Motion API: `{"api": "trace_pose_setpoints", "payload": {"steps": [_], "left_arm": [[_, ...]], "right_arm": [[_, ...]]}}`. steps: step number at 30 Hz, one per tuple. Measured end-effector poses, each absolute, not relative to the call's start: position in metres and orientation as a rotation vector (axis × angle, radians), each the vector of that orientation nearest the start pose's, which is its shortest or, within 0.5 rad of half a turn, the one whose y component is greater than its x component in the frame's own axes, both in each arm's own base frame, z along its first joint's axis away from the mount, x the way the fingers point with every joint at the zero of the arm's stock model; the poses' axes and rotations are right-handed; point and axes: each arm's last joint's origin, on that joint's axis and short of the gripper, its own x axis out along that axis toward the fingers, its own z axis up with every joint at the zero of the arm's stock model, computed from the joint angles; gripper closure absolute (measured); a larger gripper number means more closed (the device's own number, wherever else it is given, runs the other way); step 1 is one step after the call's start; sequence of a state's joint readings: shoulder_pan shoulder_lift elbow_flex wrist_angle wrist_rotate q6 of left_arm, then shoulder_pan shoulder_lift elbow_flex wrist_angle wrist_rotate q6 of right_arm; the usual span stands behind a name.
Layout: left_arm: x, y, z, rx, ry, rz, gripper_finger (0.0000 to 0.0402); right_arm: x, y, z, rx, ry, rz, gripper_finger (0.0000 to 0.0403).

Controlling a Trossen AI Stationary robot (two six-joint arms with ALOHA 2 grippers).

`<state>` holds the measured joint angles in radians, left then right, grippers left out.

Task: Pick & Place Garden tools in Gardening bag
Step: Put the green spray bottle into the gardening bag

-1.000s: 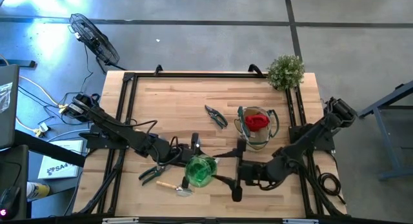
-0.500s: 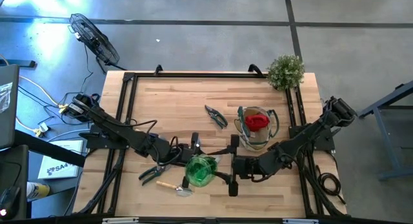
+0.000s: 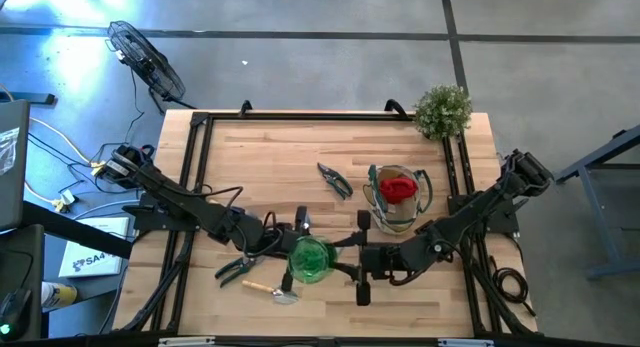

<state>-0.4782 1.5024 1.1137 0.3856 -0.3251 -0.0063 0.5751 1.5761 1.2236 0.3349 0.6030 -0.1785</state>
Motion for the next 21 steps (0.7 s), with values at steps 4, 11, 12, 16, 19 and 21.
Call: {"api": "trace_pose_setpoints", "payload": {"steps": [4, 11, 12, 16, 19, 21], "left_arm": [[0.3120, -0.1515, 0.3296, -0.008, 0.000, -0.159, 0.0238], [0.3122, -0.1511, 0.3302, -0.005, -0.007, -0.151, 0.0137], [0.3122, -0.1510, 0.3301, -0.004, -0.006, -0.148, 0.0131], [0.3123, -0.1508, 0.3304, -0.005, -0.009, -0.148, 0.0121], [0.3122, -0.1509, 0.3306, -0.007, -0.011, -0.149, 0.0120], [0.3122, -0.1511, 0.3306, -0.013, -0.010, -0.156, 0.0120]], "right_arm": [[0.3141, 0.1845, 0.3372, -0.188, 0.019, -0.009, 0.0276], [0.3127, 0.1863, 0.3369, -0.182, 0.023, -0.016, 0.0276], [0.3127, 0.1862, 0.3368, -0.183, 0.023, -0.019, 0.0276], [0.3126, 0.1859, 0.3367, -0.186, 0.026, -0.033, 0.0276], [0.3125, 0.1860, 0.3367, -0.188, 0.026, -0.034, 0.0276], [0.3114, 0.1877, 0.3368, -0.189, 0.026, -0.038, 0.0276]]}}
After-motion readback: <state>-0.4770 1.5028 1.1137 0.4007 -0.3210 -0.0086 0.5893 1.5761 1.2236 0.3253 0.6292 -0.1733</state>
